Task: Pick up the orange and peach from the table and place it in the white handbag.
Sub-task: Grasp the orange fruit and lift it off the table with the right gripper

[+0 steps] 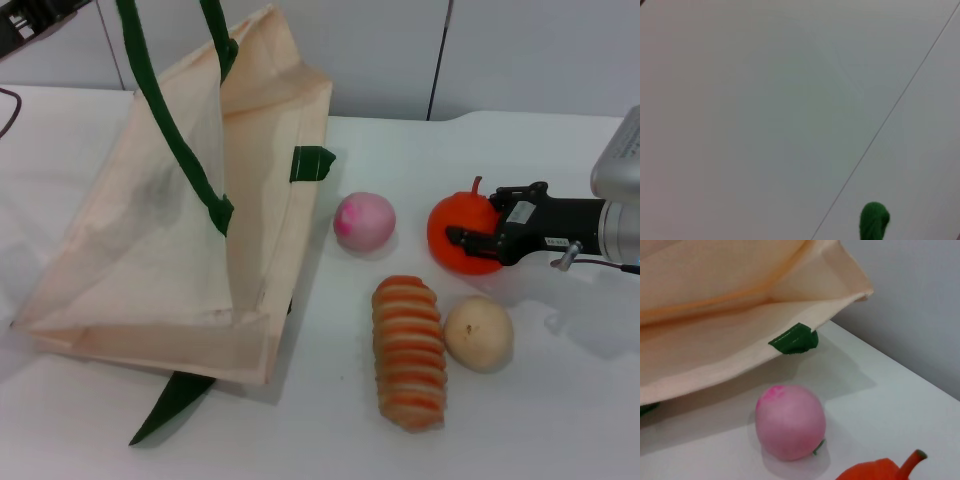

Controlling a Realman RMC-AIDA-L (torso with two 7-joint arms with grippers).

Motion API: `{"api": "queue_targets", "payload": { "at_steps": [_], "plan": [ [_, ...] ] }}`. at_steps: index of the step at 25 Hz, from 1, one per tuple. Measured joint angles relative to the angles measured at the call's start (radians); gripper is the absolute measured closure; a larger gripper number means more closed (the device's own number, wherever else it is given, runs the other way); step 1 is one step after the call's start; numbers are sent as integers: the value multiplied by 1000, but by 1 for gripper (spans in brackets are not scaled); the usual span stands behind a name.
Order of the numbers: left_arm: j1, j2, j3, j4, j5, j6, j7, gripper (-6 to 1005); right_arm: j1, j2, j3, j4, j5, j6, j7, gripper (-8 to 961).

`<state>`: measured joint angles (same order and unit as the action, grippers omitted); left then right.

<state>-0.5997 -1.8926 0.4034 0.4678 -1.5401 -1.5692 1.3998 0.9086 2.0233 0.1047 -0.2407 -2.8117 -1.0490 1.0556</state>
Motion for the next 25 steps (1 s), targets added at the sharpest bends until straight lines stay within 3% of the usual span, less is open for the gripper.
{"api": "queue_targets", "payload": {
  "at_steps": [18,25],
  "plan": [
    [0,1,0,-1,0,-7,-3,878,-2,0,-11,-9,1,-27,14,500],
    [4,1,0,-2,0,-9,-3,878,-14,-2,1,-86,72,-192,0,588]
  ]
}}
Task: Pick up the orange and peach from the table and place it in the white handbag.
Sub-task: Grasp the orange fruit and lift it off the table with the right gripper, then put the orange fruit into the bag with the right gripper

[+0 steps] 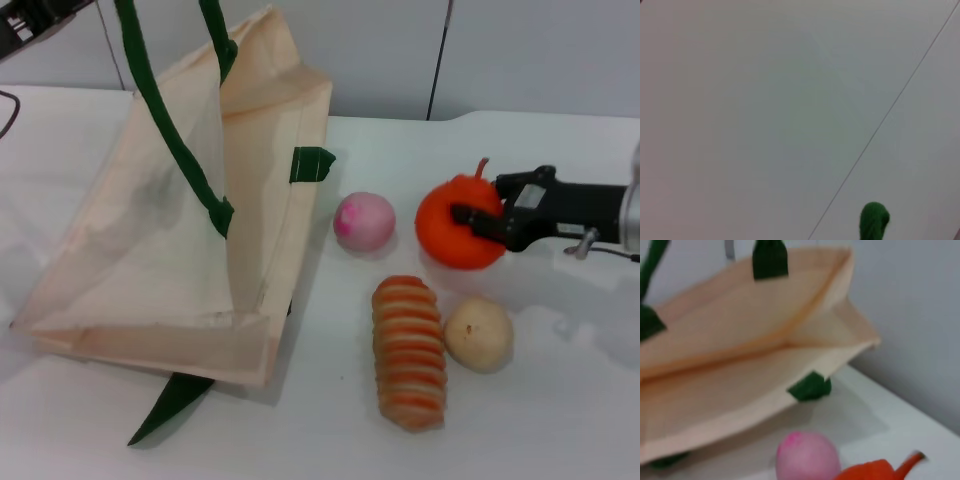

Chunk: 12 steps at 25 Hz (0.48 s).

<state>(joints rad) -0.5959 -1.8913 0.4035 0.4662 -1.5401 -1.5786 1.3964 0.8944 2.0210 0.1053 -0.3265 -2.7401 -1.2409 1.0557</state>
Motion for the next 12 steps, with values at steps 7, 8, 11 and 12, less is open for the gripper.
{"api": "queue_targets", "payload": {
  "at_steps": [7,8,11,12],
  "plan": [
    [1,0,0,0,0,-2,-2,878,1,1,-5,-49,97,-144,-16,627],
    [1,0,0,0,0,-2,-3,878,8,2,-8,-44,108,-154,-22,631],
    [-3,-1,1,0,-7,-9,-4,878,46,2,-11,-6,116,-165,-37,645],
    [-5,-3,1,0,-8,-15,-4,878,65,3,-11,14,116,-164,-43,649]
  ]
}}
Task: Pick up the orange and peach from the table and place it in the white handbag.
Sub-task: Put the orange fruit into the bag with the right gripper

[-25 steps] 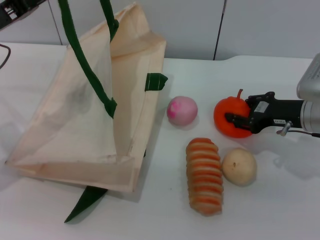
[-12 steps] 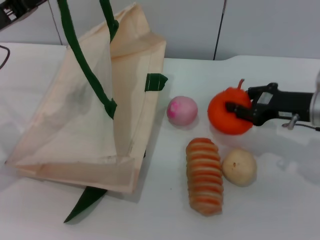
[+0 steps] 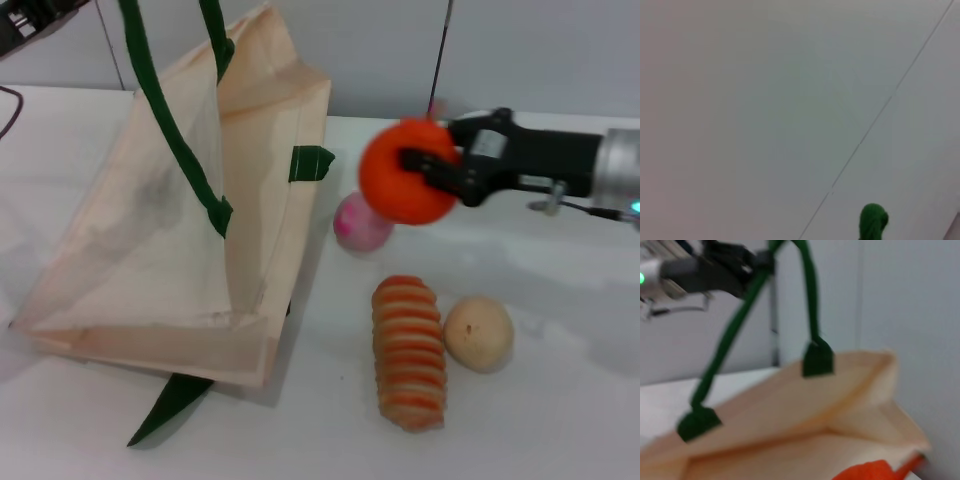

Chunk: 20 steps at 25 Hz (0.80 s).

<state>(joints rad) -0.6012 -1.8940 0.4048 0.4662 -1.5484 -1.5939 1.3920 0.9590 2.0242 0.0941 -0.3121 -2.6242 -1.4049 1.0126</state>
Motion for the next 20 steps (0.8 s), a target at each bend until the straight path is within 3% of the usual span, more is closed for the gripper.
{"api": "queue_targets", "payload": {
  "at_steps": [11,20],
  "plan": [
    [-31,-7,4,0,-2,-40,-14,878,176,4,-93,218,-5,189,-33,748],
    [-56,-16,11,0,-3,-41,-17,877,261,8,-140,311,-7,329,-35,832]
  ]
}}
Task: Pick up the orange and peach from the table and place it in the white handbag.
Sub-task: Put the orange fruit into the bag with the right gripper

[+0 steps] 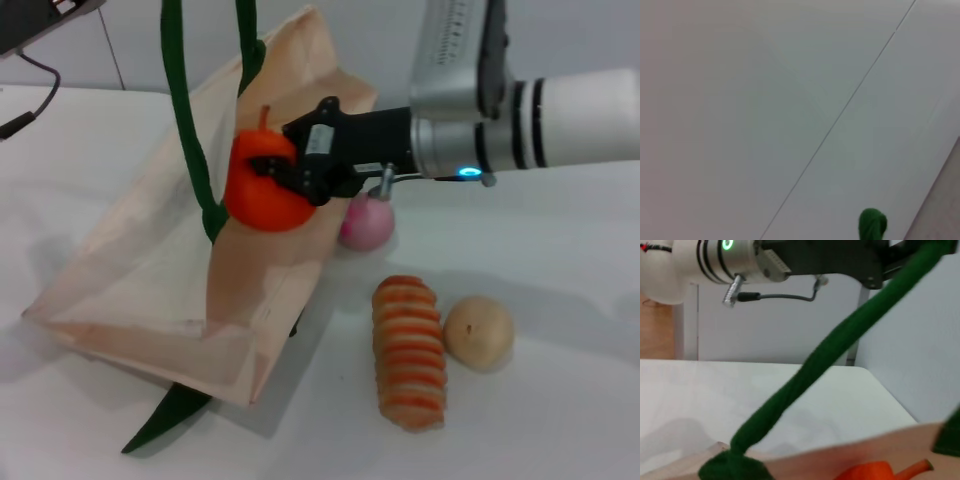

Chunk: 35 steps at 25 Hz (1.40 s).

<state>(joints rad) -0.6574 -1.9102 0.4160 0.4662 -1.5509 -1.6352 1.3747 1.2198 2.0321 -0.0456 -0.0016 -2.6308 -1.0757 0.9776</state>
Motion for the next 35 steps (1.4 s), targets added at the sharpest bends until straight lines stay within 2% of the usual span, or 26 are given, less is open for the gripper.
{"api": "queue_targets", "payload": {
  "at_steps": [7,14,18,22,28,31,35],
  "plan": [
    [-17,-3,0,0,0,0,0,877,82,4,-40,103,0,152,-27,864],
    [-31,-3,-6,0,0,0,-1,877,138,12,-23,188,-22,288,-102,886],
    [-50,-3,-7,0,0,-7,-2,877,140,14,8,203,-23,360,-135,890],
    [-61,-7,-8,0,0,-7,-4,877,140,15,19,211,-21,373,-178,890],
    [-73,-12,-9,-4,-14,-9,-8,877,122,17,155,258,-18,522,-334,893],
    [-73,-12,-11,-16,-22,-6,-6,877,109,17,207,266,-18,543,-398,886],
    [-70,-13,-12,-25,-30,8,-2,877,101,17,226,262,-21,545,-409,877]
  ]
}}
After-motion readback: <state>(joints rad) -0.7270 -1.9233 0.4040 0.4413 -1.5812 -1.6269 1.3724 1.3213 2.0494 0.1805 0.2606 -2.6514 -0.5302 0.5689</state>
